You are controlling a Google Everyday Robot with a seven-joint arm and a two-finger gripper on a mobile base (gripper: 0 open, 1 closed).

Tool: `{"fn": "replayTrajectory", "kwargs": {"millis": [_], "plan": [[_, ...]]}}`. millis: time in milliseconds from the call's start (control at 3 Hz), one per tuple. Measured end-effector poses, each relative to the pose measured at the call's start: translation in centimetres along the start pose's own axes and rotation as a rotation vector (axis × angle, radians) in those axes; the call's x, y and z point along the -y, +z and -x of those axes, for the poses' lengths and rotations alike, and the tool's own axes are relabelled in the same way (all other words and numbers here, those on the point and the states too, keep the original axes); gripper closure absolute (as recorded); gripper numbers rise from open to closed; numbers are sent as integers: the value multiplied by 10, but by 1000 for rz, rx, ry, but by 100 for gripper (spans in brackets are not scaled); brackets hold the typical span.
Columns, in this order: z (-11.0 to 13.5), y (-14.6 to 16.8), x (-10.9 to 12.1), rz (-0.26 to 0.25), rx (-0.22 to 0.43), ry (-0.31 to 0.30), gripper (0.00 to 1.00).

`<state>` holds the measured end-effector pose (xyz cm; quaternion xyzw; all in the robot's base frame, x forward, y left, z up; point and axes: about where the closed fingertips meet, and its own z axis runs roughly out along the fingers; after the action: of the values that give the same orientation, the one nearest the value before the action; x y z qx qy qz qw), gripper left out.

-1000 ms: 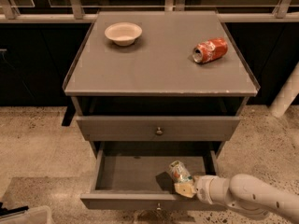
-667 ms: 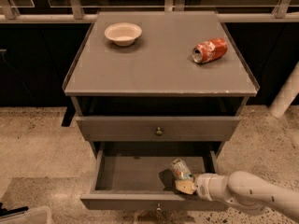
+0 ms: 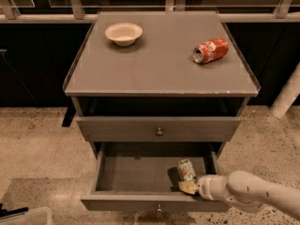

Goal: Place 7up can into middle drawer

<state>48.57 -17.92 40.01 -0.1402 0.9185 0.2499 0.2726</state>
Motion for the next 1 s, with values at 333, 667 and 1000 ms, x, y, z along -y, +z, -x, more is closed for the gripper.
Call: {"fn": "replayTrajectory", "kwargs": {"millis": [333, 667, 1000], "plan": [[-9, 9, 10, -9, -25, 37, 100], [-10, 10, 10, -9, -26, 38, 81], [-10, 10, 10, -9, -26, 38, 58]]}}
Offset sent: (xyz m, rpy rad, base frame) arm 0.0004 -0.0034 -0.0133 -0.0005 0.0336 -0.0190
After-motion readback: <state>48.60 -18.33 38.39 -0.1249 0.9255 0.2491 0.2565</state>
